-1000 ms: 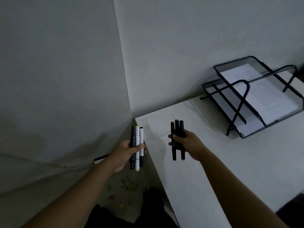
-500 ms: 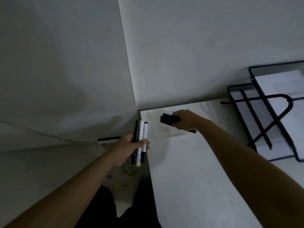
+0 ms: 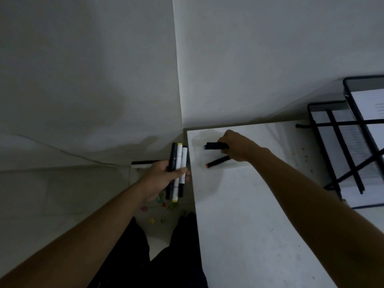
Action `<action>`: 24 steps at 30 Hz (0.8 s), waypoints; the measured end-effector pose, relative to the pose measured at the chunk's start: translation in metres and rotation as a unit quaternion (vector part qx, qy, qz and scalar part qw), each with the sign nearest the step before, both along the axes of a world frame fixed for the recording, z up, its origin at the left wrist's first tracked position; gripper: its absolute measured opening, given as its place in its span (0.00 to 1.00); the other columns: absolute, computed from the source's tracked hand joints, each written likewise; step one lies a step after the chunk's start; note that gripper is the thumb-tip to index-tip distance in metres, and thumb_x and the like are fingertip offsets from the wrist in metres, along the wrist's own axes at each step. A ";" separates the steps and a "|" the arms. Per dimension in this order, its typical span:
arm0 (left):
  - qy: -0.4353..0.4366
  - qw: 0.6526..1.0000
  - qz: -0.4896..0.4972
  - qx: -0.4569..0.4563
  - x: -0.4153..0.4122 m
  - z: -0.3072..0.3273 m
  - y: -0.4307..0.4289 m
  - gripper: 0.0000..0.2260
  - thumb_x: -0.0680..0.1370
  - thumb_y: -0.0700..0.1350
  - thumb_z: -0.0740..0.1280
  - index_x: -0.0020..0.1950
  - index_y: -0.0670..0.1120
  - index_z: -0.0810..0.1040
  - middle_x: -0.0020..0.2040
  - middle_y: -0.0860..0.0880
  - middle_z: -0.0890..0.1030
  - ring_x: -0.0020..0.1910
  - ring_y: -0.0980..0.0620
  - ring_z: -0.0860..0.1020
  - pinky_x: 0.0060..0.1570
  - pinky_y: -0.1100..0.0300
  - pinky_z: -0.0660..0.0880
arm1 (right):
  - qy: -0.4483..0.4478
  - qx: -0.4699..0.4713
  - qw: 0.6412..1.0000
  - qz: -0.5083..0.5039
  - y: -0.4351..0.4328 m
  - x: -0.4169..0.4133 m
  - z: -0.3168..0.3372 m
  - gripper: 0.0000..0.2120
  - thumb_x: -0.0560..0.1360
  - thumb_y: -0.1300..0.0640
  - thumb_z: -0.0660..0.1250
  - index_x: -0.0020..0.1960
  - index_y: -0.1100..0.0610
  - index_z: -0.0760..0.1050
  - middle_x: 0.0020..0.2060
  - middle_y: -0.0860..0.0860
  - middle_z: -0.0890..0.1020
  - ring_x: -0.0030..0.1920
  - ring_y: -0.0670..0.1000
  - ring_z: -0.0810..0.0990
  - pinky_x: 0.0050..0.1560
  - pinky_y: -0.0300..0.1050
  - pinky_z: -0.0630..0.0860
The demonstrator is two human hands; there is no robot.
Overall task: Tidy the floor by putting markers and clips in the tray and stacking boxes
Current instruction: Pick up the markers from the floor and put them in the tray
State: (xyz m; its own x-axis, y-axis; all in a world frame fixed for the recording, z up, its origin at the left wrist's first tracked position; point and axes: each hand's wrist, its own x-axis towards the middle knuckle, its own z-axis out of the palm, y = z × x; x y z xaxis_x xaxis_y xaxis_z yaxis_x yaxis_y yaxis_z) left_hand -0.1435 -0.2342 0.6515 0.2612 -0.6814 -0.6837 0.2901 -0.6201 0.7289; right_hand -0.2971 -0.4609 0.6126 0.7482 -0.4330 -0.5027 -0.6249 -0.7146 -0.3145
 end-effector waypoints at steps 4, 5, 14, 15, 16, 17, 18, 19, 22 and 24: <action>-0.008 1.000 -0.016 -0.004 0.001 -0.003 -0.002 0.07 0.76 0.44 0.69 0.51 0.43 0.81 0.49 0.44 0.85 0.50 0.48 0.83 0.54 0.54 0.77 | 0.011 0.037 0.999 0.028 0.002 -0.011 0.009 0.10 0.76 0.56 0.67 0.57 0.52 0.76 0.47 0.50 0.74 0.50 0.53 0.75 0.48 0.44 0.69; -0.010 1.000 -0.019 -0.006 0.001 -0.004 -0.002 0.07 0.76 0.44 0.69 0.51 0.44 0.81 0.49 0.45 0.85 0.50 0.48 0.83 0.54 0.54 0.77 | 0.019 0.047 0.998 0.037 0.003 -0.015 0.009 0.11 0.75 0.56 0.67 0.57 0.52 0.76 0.49 0.50 0.77 0.50 0.52 0.76 0.50 0.45 0.71; 0.006 1.000 0.000 -0.012 -0.009 -0.004 0.001 0.05 0.76 0.42 0.68 0.50 0.44 0.81 0.47 0.45 0.85 0.45 0.52 0.84 0.43 0.63 0.78 | 0.082 0.026 0.995 0.055 0.013 -0.027 0.003 0.15 0.77 0.55 0.66 0.63 0.51 0.75 0.57 0.54 0.79 0.54 0.56 0.78 0.58 0.53 0.76; 0.007 1.000 0.002 -0.013 -0.009 -0.004 0.001 0.05 0.76 0.42 0.68 0.50 0.44 0.81 0.47 0.45 0.85 0.45 0.53 0.84 0.42 0.64 0.78 | 0.080 0.023 0.995 0.052 0.013 -0.026 0.001 0.16 0.77 0.55 0.66 0.64 0.51 0.74 0.58 0.54 0.79 0.55 0.56 0.78 0.59 0.53 0.75; 0.008 1.000 0.004 -0.014 -0.009 -0.003 0.001 0.05 0.76 0.42 0.68 0.50 0.44 0.81 0.47 0.45 0.85 0.45 0.53 0.84 0.42 0.63 0.77 | 0.078 0.024 0.995 0.049 0.014 -0.026 -0.001 0.18 0.76 0.55 0.67 0.66 0.51 0.73 0.59 0.54 0.78 0.56 0.56 0.78 0.59 0.52 0.75; 0.007 1.000 0.004 -0.014 -0.009 -0.004 0.001 0.04 0.76 0.42 0.68 0.49 0.44 0.81 0.47 0.45 0.85 0.45 0.53 0.84 0.43 0.62 0.77 | 0.072 0.028 0.996 0.046 0.015 -0.026 -0.003 0.19 0.76 0.56 0.67 0.67 0.51 0.72 0.60 0.55 0.78 0.57 0.57 0.77 0.59 0.51 0.75; 0.006 1.000 0.002 -0.013 -0.008 -0.003 0.001 0.05 0.76 0.43 0.68 0.49 0.44 0.81 0.47 0.45 0.85 0.45 0.53 0.84 0.44 0.62 0.77 | 0.063 0.032 0.997 0.042 0.016 -0.027 -0.004 0.20 0.76 0.57 0.67 0.68 0.51 0.72 0.60 0.55 0.78 0.58 0.57 0.77 0.59 0.51 0.74; 0.005 1.000 -0.001 -0.012 -0.008 -0.003 0.001 0.05 0.76 0.43 0.68 0.50 0.44 0.81 0.47 0.45 0.85 0.45 0.53 0.84 0.43 0.62 0.77 | 0.054 0.036 0.997 0.036 0.018 -0.027 -0.006 0.20 0.76 0.57 0.67 0.68 0.52 0.72 0.60 0.55 0.78 0.58 0.57 0.77 0.59 0.50 0.74; 0.004 1.000 -0.007 -0.011 -0.007 -0.003 0.002 0.07 0.76 0.43 0.68 0.52 0.43 0.80 0.47 0.46 0.85 0.46 0.53 0.84 0.43 0.63 0.77 | 0.019 0.048 0.998 0.018 0.020 -0.028 -0.008 0.17 0.77 0.58 0.66 0.66 0.54 0.74 0.60 0.56 0.78 0.58 0.57 0.77 0.59 0.50 0.74; 0.006 1.000 -0.007 -0.012 -0.007 -0.004 0.002 0.08 0.76 0.43 0.68 0.53 0.42 0.80 0.47 0.46 0.85 0.46 0.52 0.84 0.44 0.62 0.77 | -0.015 0.028 0.999 0.029 0.018 -0.027 -0.007 0.16 0.77 0.57 0.65 0.65 0.54 0.75 0.59 0.56 0.77 0.56 0.57 0.77 0.58 0.50 0.74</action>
